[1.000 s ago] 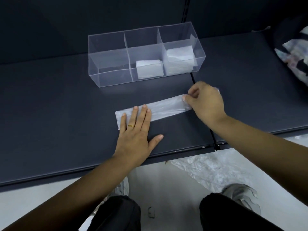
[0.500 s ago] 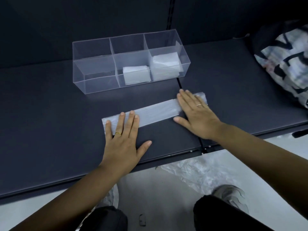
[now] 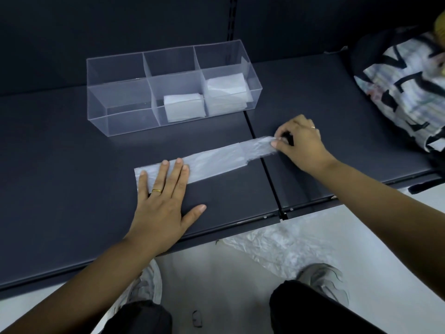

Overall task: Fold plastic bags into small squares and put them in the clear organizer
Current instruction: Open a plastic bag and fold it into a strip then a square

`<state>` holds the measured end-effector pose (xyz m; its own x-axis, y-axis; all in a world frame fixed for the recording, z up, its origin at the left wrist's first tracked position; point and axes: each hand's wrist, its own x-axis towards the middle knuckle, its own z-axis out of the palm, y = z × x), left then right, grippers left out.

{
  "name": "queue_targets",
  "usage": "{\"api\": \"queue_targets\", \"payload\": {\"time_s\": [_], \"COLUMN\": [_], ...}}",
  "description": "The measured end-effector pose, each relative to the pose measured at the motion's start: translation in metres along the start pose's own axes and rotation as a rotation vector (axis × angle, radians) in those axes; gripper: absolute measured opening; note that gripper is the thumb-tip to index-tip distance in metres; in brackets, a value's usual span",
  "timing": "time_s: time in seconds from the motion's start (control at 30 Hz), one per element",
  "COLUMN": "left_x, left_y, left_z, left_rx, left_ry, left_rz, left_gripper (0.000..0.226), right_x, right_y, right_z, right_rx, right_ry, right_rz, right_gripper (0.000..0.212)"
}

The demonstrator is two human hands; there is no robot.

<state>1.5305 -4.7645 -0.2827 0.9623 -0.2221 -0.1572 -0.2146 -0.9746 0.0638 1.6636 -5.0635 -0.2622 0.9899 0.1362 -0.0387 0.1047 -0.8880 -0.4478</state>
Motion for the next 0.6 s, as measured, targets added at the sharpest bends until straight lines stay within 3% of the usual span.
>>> {"api": "queue_targets", "payload": {"time_s": [0.17,0.37,0.53,0.6], "left_x": [0.007,0.022,0.016,0.017], "left_y": [-0.020,-0.021,0.073,0.095], "left_z": [-0.001,-0.016,-0.012,-0.009], "left_rx": [-0.042,-0.066,-0.257,-0.265], "left_ry": [0.014,0.031,0.003,0.007], "left_rz": [0.105,0.261,0.451,0.430], "left_gripper": [0.081,0.088,0.088,0.084], "right_x": [-0.024,-0.082,-0.115,-0.117], "right_y": [-0.004,-0.013,-0.014,-0.010], "right_z": [-0.008,-0.034,-0.053,-0.055], "right_rx": [0.195,0.904,1.092,0.981], "right_ry": [-0.006,-0.214,-0.373,-0.337], "right_rz": [0.103,0.488,0.586,0.535], "right_gripper": [0.011,0.018,0.023,0.024]}}
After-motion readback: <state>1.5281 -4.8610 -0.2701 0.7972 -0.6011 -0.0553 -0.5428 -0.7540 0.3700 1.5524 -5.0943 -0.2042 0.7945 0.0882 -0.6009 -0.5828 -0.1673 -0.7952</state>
